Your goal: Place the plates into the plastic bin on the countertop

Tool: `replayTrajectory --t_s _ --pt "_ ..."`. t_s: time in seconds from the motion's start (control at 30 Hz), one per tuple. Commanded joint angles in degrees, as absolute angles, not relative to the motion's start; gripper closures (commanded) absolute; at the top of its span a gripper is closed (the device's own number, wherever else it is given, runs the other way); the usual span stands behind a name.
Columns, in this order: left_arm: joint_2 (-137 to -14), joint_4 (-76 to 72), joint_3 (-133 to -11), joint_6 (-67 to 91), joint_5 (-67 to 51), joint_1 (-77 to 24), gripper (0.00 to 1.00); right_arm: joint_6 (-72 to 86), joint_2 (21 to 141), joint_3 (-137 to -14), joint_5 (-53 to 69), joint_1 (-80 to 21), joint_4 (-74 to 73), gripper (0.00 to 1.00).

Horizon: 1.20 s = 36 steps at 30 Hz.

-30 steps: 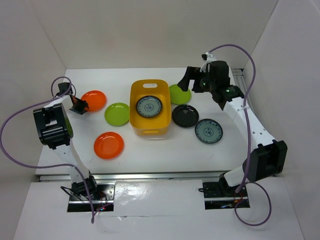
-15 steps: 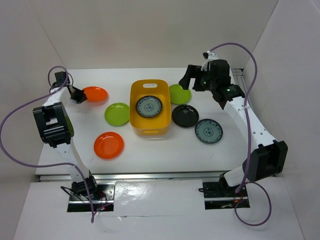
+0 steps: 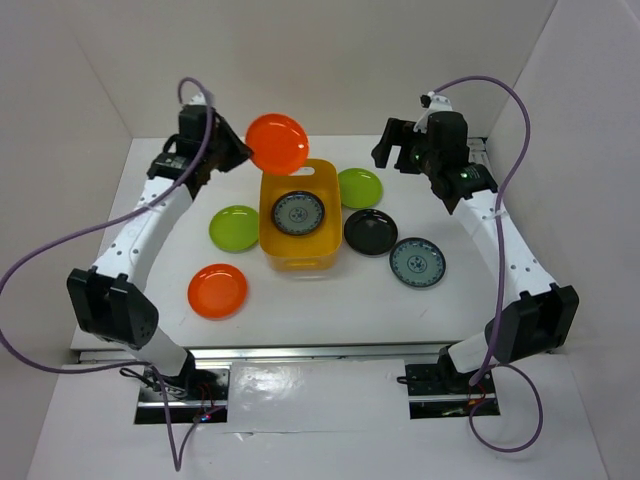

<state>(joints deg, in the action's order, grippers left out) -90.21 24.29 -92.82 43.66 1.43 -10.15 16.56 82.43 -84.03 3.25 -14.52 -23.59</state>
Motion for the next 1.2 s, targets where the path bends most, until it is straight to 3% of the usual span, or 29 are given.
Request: replayTrajectory --t_s 0.0,0.7,0.83,0.9,0.93,0.97,1.03,1.07,1.17 --pt "-92.37 27.6 -89.65 40.52 7.11 -15.18 1.0 15.64 82.0 -86.75 1.41 -14.24 -24.17 0.0" --pt "-109.85 28.39 -95.09 33.75 10.71 -21.62 1.0 16.17 80.42 -84.46 5.45 -13.01 -23.12 0.0" --pt "-110.57 28.39 -96.15 34.37 11.33 -21.62 0.61 16.17 80.42 -83.94 6.06 -13.01 -22.5 0.0" --pt "-108.73 27.34 -96.15 34.37 11.34 -21.62 0.53 16.17 81.12 -83.94 6.06 -13.01 -21.89 0.0" --pt "-108.02 26.55 -95.46 34.37 11.34 -22.14 0.33 16.78 81.82 -83.94 6.06 -12.4 -21.88 0.0" --pt "-107.32 25.59 -95.45 33.76 9.95 -22.15 0.21 17.4 81.83 -83.41 7.02 -12.39 -21.88 0.0" --pt "-106.09 23.3 -95.45 32.26 9.4 -22.76 0.2 18.27 83.75 -82.8 8.69 -10.2 -19.79 0.0" --pt "-105.47 22.51 -95.45 31.73 9.4 -22.76 0.0 18.89 84.46 -82.79 9.4 -9.41 -18.99 0.0" --pt "-103.72 22.5 -96.15 30.85 7.12 -23.91 0.0 19.95 88.32 -81.21 13.44 -6.33 -15.04 0.0"
